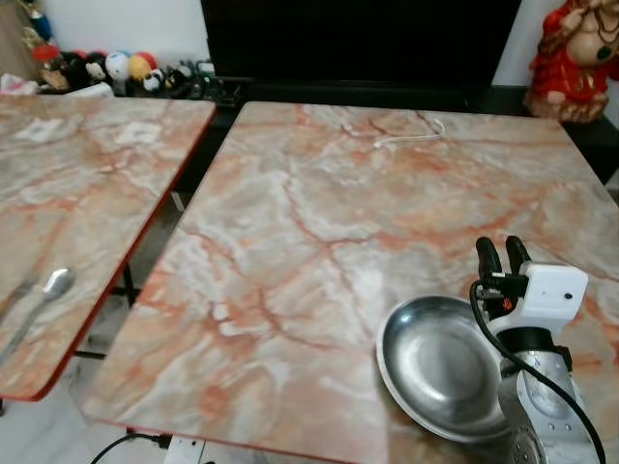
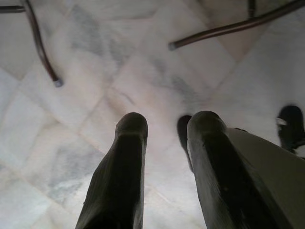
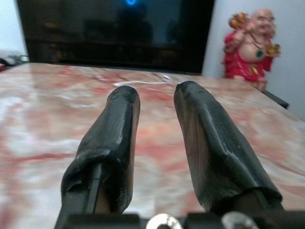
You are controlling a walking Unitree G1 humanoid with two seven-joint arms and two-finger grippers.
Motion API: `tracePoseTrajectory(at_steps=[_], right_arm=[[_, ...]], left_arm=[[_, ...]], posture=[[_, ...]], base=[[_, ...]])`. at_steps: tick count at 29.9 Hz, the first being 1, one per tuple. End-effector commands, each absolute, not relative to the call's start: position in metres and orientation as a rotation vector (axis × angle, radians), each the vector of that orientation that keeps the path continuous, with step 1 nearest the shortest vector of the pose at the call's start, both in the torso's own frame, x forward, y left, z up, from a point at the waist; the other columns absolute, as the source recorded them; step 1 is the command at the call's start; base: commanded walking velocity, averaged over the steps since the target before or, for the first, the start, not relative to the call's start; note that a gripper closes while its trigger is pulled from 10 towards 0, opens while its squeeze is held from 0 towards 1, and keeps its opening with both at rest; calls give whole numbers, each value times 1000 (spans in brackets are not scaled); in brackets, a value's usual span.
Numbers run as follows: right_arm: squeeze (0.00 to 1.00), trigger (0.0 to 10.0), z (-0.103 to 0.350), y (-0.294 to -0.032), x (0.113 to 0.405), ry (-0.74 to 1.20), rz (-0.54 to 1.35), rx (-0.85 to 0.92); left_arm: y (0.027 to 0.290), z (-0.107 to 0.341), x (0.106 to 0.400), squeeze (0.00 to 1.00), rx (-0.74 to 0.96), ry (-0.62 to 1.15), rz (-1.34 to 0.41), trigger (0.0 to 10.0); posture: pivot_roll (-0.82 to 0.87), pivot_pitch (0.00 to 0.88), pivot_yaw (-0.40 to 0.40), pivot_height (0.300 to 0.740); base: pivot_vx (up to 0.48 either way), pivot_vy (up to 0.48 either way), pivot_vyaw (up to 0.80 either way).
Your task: Setting the table
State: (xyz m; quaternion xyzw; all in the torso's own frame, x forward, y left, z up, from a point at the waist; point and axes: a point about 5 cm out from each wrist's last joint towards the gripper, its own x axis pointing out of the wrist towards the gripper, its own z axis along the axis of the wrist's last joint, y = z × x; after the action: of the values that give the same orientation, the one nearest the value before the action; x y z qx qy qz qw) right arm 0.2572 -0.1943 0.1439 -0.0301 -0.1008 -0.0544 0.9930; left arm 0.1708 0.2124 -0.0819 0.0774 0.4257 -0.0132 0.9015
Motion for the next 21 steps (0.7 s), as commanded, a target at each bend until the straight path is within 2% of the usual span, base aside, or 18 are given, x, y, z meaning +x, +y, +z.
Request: tracePoseTrajectory(at_steps=[1,7,21], right_arm=[[0,10000,146,-188,260,-219,-97,-50],[0,10000,147,-175,263,-239,-58,-44],[0,10000,148,-167,272,-244,-14,-44]], left_arm=[[218,-86,160,0,164,921,-8,10000],[218,-87,159,0,162,925,-5,10000],[216,-87,160,0,152,918,6,10000]], posture=[[-116,22,19,740],[-109,14,17,740],[-98,15,10,740]], base=[[0,480,0],[0,480,0],[0,480,0]])
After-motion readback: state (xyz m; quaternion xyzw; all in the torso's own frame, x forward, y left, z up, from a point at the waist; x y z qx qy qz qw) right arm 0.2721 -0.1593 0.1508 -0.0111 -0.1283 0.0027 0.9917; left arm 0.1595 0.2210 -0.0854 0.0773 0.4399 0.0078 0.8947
